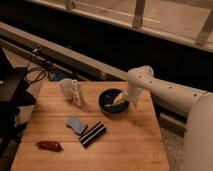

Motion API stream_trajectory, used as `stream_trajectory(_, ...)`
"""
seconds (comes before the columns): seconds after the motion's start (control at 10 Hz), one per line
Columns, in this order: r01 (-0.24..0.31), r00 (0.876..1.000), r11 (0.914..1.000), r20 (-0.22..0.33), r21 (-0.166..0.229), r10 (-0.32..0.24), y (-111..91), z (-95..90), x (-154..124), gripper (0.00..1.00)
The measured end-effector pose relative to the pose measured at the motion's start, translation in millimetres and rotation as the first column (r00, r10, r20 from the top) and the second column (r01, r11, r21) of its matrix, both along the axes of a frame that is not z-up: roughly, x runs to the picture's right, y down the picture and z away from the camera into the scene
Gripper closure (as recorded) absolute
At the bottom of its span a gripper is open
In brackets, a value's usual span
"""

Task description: Pick up the ceramic bowl

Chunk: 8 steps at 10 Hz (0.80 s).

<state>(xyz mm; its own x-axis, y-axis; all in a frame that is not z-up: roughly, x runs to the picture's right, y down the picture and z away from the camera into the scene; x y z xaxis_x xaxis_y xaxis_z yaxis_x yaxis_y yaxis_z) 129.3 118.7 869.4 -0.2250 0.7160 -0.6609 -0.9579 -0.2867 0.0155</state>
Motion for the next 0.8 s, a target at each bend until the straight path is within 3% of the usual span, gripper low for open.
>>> stream_trajectory(0.2,-0.015,1.000,0.9985,0.008,-0.052,0.016,20.1,19.4,0.8,0.20)
stream_trajectory(0.5,-0.011,1.000,0.9993,0.003,-0.035,0.011,17.6,23.4,0.3,0.23)
stream_trajectory(0.6,-0.010,1.000,0.9992,0.004,-0.038,0.010,14.7,18.1,-0.4,0.30)
stream_trajectory(0.8,-0.007,1.000,0.9990,0.006,-0.044,0.007,11.3,11.2,-0.5,0.53)
